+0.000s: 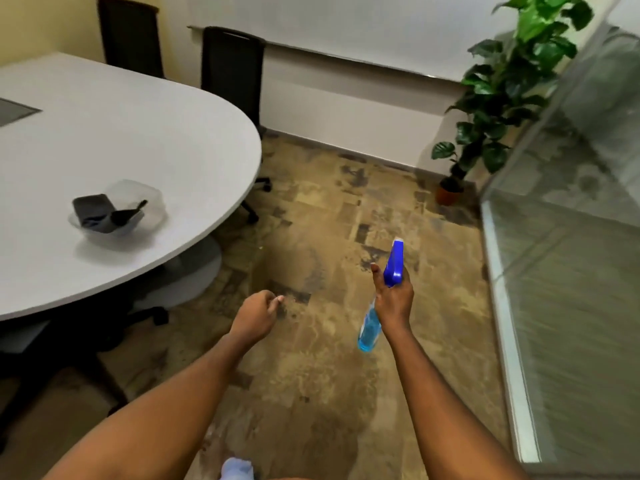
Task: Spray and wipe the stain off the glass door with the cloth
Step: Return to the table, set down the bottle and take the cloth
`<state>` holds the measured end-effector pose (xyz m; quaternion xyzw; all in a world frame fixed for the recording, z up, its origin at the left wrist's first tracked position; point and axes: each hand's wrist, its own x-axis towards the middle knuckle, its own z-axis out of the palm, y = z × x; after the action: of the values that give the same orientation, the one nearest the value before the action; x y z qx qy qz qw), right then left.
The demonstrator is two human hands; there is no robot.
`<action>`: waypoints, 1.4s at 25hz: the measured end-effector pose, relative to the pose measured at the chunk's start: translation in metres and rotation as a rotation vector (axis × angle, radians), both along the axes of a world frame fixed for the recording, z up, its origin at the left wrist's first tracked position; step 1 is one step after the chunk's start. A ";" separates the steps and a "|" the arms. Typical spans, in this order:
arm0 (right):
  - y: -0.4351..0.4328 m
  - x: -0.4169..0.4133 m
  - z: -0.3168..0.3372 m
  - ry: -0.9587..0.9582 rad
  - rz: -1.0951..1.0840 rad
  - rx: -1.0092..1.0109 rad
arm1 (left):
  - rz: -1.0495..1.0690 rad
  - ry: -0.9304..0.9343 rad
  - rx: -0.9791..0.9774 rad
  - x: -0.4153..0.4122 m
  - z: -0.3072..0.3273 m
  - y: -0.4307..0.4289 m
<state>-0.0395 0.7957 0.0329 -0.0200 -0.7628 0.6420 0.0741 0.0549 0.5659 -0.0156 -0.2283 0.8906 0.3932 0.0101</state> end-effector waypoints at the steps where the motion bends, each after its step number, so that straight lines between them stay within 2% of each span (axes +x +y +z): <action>1: -0.027 -0.007 0.000 -0.001 0.006 0.013 | 0.014 0.004 0.013 -0.004 -0.002 -0.025; 9: -0.241 -0.062 0.002 -0.047 0.084 -0.017 | 0.079 0.031 0.004 -0.035 0.018 -0.216; 18: -0.417 -0.125 0.002 -0.060 0.293 -0.113 | 0.292 0.123 0.034 -0.083 0.023 -0.333; 23: -0.489 -0.166 -0.007 -0.049 0.442 -0.142 | 0.479 0.146 0.076 -0.112 0.032 -0.395; 28: -0.540 -0.194 -0.015 -0.061 0.566 -0.174 | 0.672 0.126 -0.048 -0.125 0.039 -0.446; 31: -0.558 -0.206 -0.026 -0.103 0.623 -0.191 | 0.780 0.030 -0.120 -0.122 0.035 -0.472; 35: -0.570 -0.210 -0.034 -0.105 0.618 -0.185 | 0.795 -0.114 -0.134 -0.119 0.027 -0.500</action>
<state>-0.2496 0.2255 -0.0007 0.1727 -0.6739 0.6990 -0.1658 -0.0641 0.0658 0.0117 -0.5765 0.7545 0.2944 -0.1084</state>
